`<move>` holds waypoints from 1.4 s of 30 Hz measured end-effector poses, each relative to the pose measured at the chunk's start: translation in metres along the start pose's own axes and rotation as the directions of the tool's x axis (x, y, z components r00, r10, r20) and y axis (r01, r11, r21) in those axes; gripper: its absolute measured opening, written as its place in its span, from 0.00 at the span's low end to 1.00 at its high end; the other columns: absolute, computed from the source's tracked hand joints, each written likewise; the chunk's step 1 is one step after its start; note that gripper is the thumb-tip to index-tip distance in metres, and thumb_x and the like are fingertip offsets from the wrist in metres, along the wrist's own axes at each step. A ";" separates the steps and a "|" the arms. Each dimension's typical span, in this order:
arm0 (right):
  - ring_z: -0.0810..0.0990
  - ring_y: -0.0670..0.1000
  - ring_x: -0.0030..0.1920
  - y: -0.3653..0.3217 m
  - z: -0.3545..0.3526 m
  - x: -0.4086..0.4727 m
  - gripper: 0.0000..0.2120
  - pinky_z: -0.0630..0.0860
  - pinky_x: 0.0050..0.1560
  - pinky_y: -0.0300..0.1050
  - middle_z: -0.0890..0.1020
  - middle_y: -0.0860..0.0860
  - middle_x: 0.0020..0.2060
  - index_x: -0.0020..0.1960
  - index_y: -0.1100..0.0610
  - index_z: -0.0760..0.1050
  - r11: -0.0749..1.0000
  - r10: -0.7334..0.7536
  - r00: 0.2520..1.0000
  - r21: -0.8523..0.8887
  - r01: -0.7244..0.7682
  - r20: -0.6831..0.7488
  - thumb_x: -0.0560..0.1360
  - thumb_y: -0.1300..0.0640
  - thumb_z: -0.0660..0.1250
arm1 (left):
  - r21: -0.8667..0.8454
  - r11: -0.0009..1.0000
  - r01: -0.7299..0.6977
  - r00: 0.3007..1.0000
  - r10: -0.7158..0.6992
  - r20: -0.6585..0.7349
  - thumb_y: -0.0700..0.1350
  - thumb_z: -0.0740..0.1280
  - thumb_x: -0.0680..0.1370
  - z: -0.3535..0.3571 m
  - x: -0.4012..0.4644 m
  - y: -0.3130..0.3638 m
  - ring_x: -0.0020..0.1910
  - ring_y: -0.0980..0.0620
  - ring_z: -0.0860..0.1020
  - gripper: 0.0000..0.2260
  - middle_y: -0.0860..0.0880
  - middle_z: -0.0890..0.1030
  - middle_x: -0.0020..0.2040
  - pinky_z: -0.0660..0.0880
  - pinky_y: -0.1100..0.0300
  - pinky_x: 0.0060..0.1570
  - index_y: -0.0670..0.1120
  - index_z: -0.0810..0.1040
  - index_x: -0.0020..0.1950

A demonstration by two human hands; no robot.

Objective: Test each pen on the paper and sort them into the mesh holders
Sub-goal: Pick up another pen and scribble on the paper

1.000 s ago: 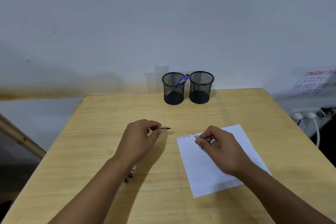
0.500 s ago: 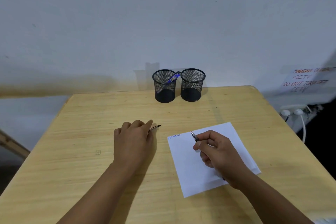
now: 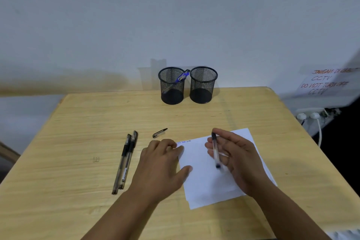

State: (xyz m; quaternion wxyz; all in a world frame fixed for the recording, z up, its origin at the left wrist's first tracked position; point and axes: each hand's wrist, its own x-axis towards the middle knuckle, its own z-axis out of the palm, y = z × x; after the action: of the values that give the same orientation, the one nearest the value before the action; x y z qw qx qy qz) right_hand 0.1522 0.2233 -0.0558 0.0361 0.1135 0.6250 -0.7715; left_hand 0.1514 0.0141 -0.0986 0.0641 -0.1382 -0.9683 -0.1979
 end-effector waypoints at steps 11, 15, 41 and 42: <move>0.85 0.43 0.42 0.008 0.020 0.020 0.05 0.78 0.41 0.35 0.86 0.45 0.38 0.47 0.49 0.81 0.866 -0.258 0.963 -0.460 0.197 -0.073 0.78 0.57 0.68 | 0.034 0.999 0.008 1.000 -0.007 -0.026 0.65 0.64 0.71 0.002 -0.002 0.002 0.60 0.51 0.68 0.23 0.56 0.75 0.61 0.69 0.52 0.54 0.56 0.78 0.62; 0.84 0.44 0.43 0.009 0.024 0.032 0.06 0.80 0.46 0.40 0.86 0.46 0.42 0.44 0.48 0.80 0.736 -0.309 0.951 -0.637 0.230 -0.014 0.75 0.59 0.71 | 0.022 1.000 0.011 1.000 -0.011 -0.006 0.67 0.63 0.71 0.003 0.000 0.000 0.61 0.53 0.67 0.25 0.57 0.74 0.62 0.68 0.52 0.55 0.57 0.78 0.63; 0.80 0.32 0.39 0.024 0.026 0.044 0.08 0.70 0.38 0.22 0.82 0.40 0.31 0.38 0.47 0.75 0.629 -0.349 0.937 -0.747 0.214 -0.025 0.73 0.52 0.72 | -0.033 0.999 0.024 1.000 -0.023 0.002 0.67 0.64 0.68 0.005 0.004 -0.002 0.61 0.53 0.67 0.24 0.58 0.74 0.61 0.63 0.56 0.53 0.58 0.79 0.59; 0.79 0.32 0.38 0.024 0.026 0.045 0.07 0.70 0.38 0.22 0.81 0.40 0.31 0.39 0.48 0.76 0.629 -0.350 0.936 -0.746 0.217 -0.023 0.73 0.53 0.72 | -0.032 0.999 0.023 1.000 -0.023 0.002 0.67 0.64 0.68 0.006 0.004 -0.002 0.61 0.53 0.67 0.24 0.58 0.74 0.61 0.63 0.56 0.53 0.58 0.79 0.59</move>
State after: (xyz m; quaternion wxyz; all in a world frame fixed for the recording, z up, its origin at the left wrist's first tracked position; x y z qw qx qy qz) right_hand 0.1102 0.1969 -0.0838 -0.0959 0.0530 0.8917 -0.4392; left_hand 0.1470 0.0156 -0.1036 0.0589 -0.1280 -0.9666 -0.2142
